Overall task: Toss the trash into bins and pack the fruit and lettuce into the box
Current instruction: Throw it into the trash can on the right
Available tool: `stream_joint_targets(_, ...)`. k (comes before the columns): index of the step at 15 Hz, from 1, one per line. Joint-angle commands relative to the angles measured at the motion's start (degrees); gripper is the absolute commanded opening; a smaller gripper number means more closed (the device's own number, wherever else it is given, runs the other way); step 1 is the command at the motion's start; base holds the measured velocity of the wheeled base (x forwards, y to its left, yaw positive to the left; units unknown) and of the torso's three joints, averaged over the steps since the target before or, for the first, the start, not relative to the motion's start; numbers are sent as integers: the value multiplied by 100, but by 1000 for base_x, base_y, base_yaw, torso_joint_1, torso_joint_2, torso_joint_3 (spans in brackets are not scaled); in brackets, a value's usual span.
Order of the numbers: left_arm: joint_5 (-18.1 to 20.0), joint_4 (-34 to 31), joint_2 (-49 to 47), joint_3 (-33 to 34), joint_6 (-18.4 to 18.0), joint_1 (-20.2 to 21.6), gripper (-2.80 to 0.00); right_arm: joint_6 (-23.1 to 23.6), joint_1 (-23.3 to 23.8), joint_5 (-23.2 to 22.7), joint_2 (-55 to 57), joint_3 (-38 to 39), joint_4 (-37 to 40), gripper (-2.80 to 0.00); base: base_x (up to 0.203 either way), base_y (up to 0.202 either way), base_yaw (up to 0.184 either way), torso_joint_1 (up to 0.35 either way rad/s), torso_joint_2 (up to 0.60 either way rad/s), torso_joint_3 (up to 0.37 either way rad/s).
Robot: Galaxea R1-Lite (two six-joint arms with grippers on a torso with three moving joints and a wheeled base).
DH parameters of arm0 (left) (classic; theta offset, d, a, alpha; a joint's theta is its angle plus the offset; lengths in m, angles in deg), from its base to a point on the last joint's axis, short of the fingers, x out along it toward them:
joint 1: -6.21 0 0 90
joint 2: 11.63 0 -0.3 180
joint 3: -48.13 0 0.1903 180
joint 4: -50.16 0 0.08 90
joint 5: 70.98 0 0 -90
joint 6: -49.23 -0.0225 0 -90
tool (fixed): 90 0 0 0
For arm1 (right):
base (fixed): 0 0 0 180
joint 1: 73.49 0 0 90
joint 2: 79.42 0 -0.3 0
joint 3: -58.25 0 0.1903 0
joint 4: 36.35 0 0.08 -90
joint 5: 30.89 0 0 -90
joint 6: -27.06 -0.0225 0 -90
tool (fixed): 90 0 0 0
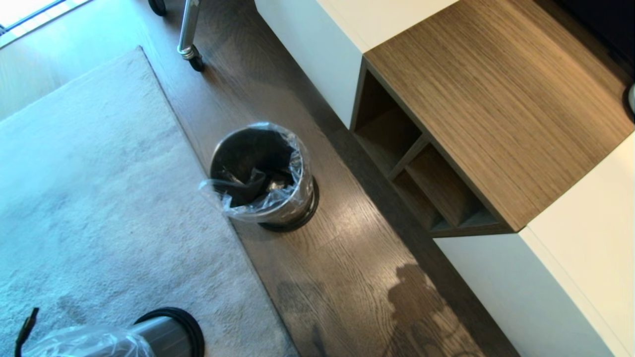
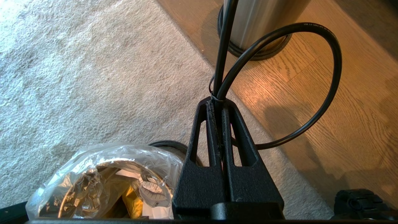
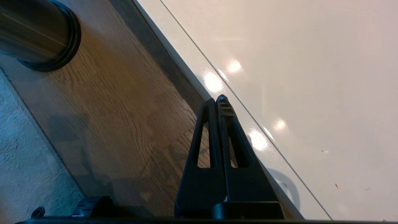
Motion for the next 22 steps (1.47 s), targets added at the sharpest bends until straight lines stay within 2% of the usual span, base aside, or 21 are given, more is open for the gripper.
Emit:
stream_joint_targets(1, 3, -1, -5, 0, -3, 1, -280, -3, -5, 0, 7, -1, 5, -280, 0, 0, 0, 0, 0, 0)
stream_joint_targets(9, -6, 5, -6, 0, 15, 1, -280, -3, -7, 0, 7, -1, -3, -280, 0, 0, 0, 0, 0, 0)
stream_joint_targets(13, 42, -17, 2, -10, -201, 1, -280, -3, -5, 0, 7, -1, 3, -280, 0, 0, 0, 0, 0, 0)
stream_joint_targets(17, 134, -355, -90, -218, -314, 1, -280, -3, -5, 0, 7, -1, 3, -280, 0, 0, 0, 0, 0, 0)
stream_joint_targets(20, 351, -252, -1051, -552, -274, -34, -280, -3, -7, 0, 7, -1, -3, -280, 0, 0, 0, 0, 0, 0)
stream_joint_targets(22, 502, 152, -1954, -779, -244, -160, -280, -3, -3, 0, 7, -1, 2, -280, 0, 0, 0, 0, 0, 0)
